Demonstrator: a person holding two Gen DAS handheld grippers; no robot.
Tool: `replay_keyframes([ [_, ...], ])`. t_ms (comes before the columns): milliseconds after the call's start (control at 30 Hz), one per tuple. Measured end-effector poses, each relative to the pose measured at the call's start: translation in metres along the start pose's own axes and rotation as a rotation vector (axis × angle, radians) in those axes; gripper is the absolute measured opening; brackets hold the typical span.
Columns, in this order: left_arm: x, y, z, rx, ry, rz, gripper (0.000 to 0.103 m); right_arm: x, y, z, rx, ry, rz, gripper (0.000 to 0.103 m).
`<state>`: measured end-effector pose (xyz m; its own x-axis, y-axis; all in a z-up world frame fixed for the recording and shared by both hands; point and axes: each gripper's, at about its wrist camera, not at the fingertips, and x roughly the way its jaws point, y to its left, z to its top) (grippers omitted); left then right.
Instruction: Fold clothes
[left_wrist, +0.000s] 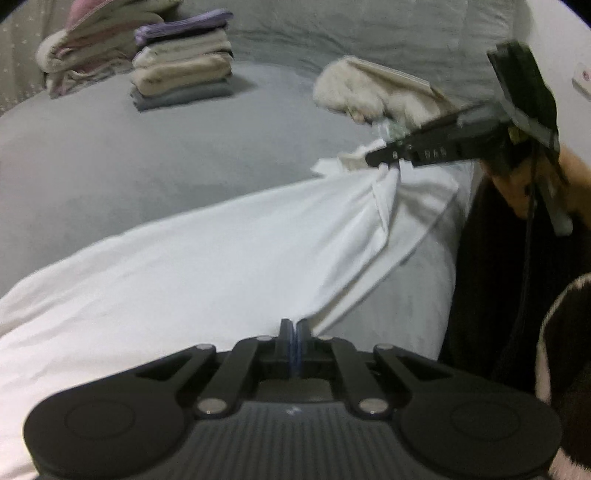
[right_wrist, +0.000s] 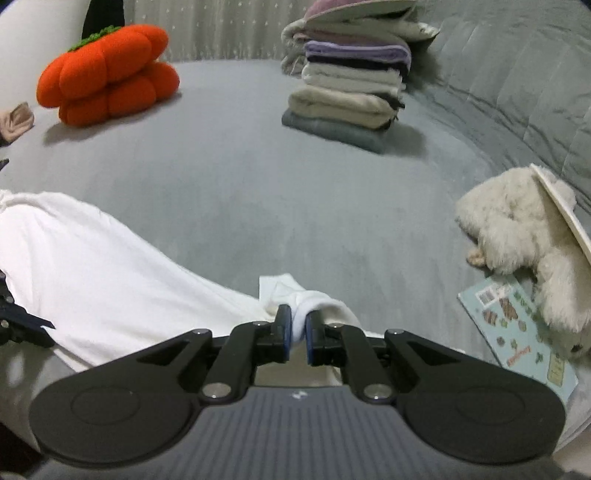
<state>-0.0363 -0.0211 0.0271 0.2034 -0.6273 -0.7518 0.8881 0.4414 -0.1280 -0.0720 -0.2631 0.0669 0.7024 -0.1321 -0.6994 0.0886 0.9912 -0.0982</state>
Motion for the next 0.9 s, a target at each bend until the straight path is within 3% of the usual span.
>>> replay_keyframes([
  [67, -0.001, 0.002, 0.000, -0.007, 0.006, -0.016, 0.007, -0.004, -0.002, -0.002, -0.004, -0.003, -0.013, 0.041],
  [133, -0.006, 0.005, 0.001, -0.025, -0.005, -0.036, 0.027, -0.008, -0.003, 0.000, -0.016, -0.022, -0.035, 0.053],
  [200, -0.012, 0.008, 0.002, -0.045, -0.027, -0.041, 0.039, -0.013, -0.005, 0.002, -0.026, -0.041, -0.055, 0.054],
  [300, -0.020, 0.012, 0.003, -0.074, -0.065, -0.022, 0.043, -0.017, -0.009, 0.007, -0.018, -0.060, -0.049, 0.055],
  [533, -0.037, 0.035, 0.007, -0.213, -0.177, 0.110, 0.074, -0.011, 0.005, 0.028, -0.010, -0.076, 0.078, 0.055],
  [900, -0.060, 0.072, 0.001, -0.412, -0.246, 0.341, 0.073, 0.016, 0.063, 0.078, -0.004, -0.031, 0.317, 0.057],
])
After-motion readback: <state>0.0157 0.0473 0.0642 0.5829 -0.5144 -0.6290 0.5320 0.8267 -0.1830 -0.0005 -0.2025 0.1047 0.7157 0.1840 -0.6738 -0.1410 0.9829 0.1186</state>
